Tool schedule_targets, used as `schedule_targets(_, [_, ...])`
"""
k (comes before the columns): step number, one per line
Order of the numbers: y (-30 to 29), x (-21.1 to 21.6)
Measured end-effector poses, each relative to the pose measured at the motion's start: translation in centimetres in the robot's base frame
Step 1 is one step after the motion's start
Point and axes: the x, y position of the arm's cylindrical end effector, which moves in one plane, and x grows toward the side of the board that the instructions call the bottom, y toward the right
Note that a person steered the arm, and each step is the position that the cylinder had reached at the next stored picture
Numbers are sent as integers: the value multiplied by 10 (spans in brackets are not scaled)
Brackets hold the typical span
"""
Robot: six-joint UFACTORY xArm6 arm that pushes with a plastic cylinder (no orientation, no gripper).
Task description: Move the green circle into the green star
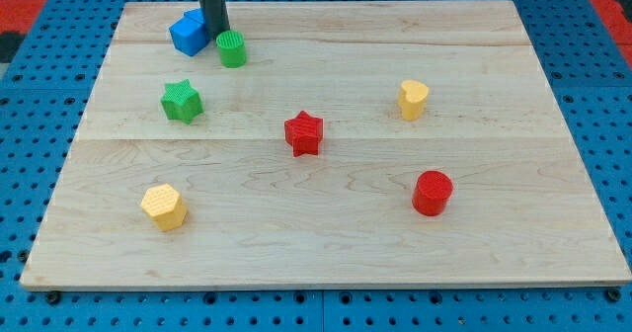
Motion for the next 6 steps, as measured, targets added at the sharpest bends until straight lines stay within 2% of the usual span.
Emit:
schedule_targets(1, [16, 23])
schedule_targets(2, [51, 6])
schedule_targets(3, [68, 29])
schedule_targets(4, [1, 61])
schedule_targets(5, [-21, 80])
schedule_targets(6, [10, 80])
